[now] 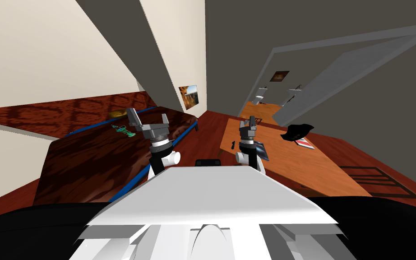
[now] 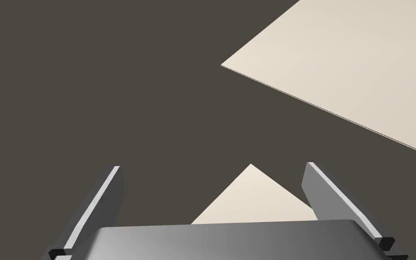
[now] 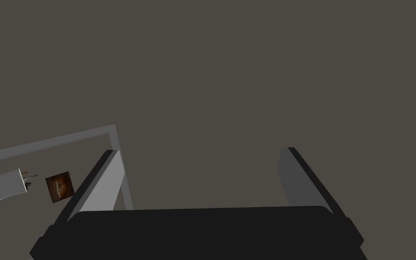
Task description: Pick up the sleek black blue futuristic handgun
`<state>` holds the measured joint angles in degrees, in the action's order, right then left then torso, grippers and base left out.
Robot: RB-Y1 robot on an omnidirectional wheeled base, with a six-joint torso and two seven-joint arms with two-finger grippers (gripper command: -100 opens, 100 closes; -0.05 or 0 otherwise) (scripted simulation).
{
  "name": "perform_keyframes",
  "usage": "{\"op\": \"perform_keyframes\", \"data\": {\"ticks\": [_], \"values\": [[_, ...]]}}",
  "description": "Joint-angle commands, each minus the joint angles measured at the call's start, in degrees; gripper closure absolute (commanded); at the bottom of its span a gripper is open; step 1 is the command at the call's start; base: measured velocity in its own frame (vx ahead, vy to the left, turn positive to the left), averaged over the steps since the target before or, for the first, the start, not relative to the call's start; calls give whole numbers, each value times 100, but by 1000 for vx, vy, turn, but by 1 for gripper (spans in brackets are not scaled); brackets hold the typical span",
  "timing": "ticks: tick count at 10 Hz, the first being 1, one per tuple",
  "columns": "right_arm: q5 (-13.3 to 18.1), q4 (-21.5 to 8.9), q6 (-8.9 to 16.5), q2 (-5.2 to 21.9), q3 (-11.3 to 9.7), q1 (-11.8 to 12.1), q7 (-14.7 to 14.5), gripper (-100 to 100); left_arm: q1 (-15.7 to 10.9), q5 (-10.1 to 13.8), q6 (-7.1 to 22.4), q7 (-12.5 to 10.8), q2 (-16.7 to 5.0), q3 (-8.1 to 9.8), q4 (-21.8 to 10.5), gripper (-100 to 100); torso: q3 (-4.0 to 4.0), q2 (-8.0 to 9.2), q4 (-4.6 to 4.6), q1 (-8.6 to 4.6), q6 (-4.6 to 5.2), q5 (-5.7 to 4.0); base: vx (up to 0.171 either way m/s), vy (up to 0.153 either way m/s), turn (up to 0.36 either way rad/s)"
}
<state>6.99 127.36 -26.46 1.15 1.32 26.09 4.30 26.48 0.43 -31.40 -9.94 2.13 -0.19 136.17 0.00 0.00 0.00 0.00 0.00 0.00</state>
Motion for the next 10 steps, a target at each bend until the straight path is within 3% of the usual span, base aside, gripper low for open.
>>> {"op": "perform_keyframes", "data": {"ticks": [1, 7, 8, 10], "values": [[-92, -35, 124, 236, 80, -81, 94, -100, 0, 0, 0, 0, 0, 0, 0, 0, 0, 0, 0, 0, 0, 0, 5, 28, -32], [-652, -270, 925, 593, 562, -507, 687, -100, 0, 0, 0, 0, 1, -1, 0, 0, -9, -15, -4, 37, 0, 8, 29, 87, -52], [-652, -270, 968, 593, 562, -507, 687, -100, 1, 0, 0, 0, 1, -1, 0, 0, -12, -20, -4, 37, -1, 8, 32, 62, -31], [-924, -401, 1341, 658, 787, -689, 982, -100, 0, 0, 0, 0, 0, 0, 0, 0, -8, -13, -3, 20, 1, 5, 31, 66, -68]]}}
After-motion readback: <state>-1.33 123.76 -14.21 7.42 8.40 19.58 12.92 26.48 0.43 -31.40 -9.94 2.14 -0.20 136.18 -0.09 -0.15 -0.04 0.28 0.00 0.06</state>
